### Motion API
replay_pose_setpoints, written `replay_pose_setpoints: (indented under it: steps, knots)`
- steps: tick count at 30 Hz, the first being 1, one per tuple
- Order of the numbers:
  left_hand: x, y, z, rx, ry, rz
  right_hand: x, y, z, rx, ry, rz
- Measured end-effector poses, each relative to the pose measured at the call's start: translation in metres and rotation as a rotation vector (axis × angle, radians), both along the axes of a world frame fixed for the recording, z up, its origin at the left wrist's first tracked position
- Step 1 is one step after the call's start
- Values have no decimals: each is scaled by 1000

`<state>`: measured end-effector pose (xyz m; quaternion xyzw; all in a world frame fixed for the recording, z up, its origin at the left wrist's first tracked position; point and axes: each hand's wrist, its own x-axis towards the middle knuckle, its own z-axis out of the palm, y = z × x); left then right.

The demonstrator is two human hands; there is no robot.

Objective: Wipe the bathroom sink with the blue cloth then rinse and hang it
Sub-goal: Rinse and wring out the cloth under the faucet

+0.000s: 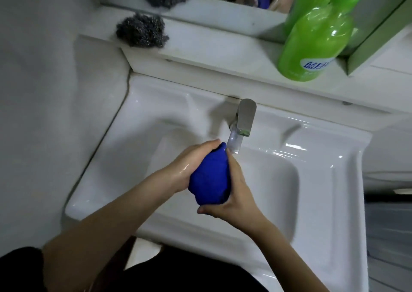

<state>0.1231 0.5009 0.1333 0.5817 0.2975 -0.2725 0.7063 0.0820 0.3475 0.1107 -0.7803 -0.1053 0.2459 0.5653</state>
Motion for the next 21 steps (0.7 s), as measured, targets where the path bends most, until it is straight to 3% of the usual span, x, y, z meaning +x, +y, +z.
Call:
replay_pose_setpoints:
  steps: [4,8,11,13,16,21]
  knots:
    - [5,-11,33,-22,-72,-93,0,8,19,200,119,-51]
    - [11,-15,50,83,-360,-187,2,9,20,24,4,-186]
    - [14,-4,55,139,-476,-226,13,-3,18,-60,-87,-151]
    - [19,8,54,122,-438,-123,19,-11,25,-156,-222,-73]
    - [26,28,42,-88,-261,-82,26,-19,40,-376,-689,105]
    - [25,33,9,-411,-42,-870,37,-18,51,-645,-1116,452]
